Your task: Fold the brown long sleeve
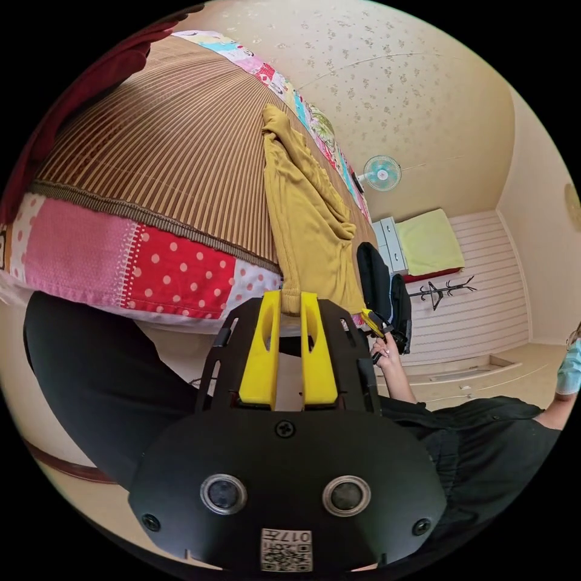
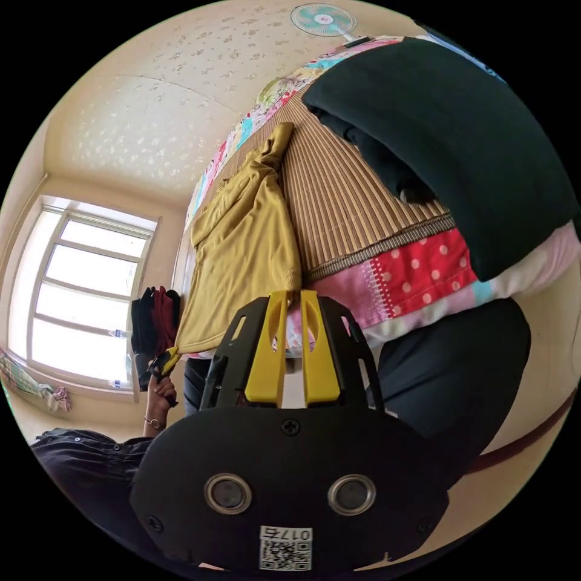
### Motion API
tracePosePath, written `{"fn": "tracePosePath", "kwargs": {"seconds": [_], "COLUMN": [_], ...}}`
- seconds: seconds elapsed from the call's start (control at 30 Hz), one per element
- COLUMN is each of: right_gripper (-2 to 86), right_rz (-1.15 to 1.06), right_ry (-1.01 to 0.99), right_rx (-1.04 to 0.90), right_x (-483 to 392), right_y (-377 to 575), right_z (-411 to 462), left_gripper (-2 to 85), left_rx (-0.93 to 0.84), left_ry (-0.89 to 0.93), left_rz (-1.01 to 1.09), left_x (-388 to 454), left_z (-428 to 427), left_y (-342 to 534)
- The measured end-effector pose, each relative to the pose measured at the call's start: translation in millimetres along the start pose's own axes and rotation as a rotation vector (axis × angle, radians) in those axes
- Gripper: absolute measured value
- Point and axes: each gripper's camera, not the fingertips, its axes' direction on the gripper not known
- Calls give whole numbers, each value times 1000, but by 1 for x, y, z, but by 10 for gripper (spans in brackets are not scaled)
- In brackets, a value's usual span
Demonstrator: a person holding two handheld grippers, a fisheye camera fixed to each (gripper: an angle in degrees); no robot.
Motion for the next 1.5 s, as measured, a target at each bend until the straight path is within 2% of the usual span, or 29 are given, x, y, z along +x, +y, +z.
{"fn": "tracePosePath", "kwargs": {"seconds": [0.1,0.23,0.47,0.6,0.7,0.77,0.87,1.0,1.07,1.17,1.23,1.33,1.5], "right_gripper": [40,34,30,29,30,30,31,35,40,60,76,86,89], "right_rz": [-18,-269,-670,-820,-789,-632,-434,-352,-325,-277,-219,-219,-325], "right_ry": [-148,-424,-506,-517,-421,-306,-214,-131,9,146,198,144,106], "right_rx": [77,142,235,256,251,217,183,182,181,136,141,180,79], "right_x": [5,-25,-110,-140,-138,-118,-95,-99,-110,-103,-90,-85,-94], "right_y": [13,30,58,70,62,34,-12,-86,-143,-204,-222,-218,-177], "right_z": [-38,-104,-228,-266,-261,-227,-168,-111,-67,4,30,34,67], "left_gripper": [56,53,52,53,53,53,53,53,55,65,86,123,162], "left_rx": [32,96,37,-30,17,86,132,175,172,201,230,284,163], "left_ry": [97,265,524,609,545,428,417,302,212,66,12,4,-138], "left_rz": [0,117,450,528,448,252,64,17,-5,-72,-119,-88,-51], "left_x": [14,60,177,220,214,181,144,142,141,114,92,76,57], "left_z": [-44,-123,-251,-276,-263,-230,-165,-106,-67,-16,-5,-15,11], "left_y": [5,8,-14,-20,-34,-58,-107,-195,-267,-329,-338,-307,-203]}}
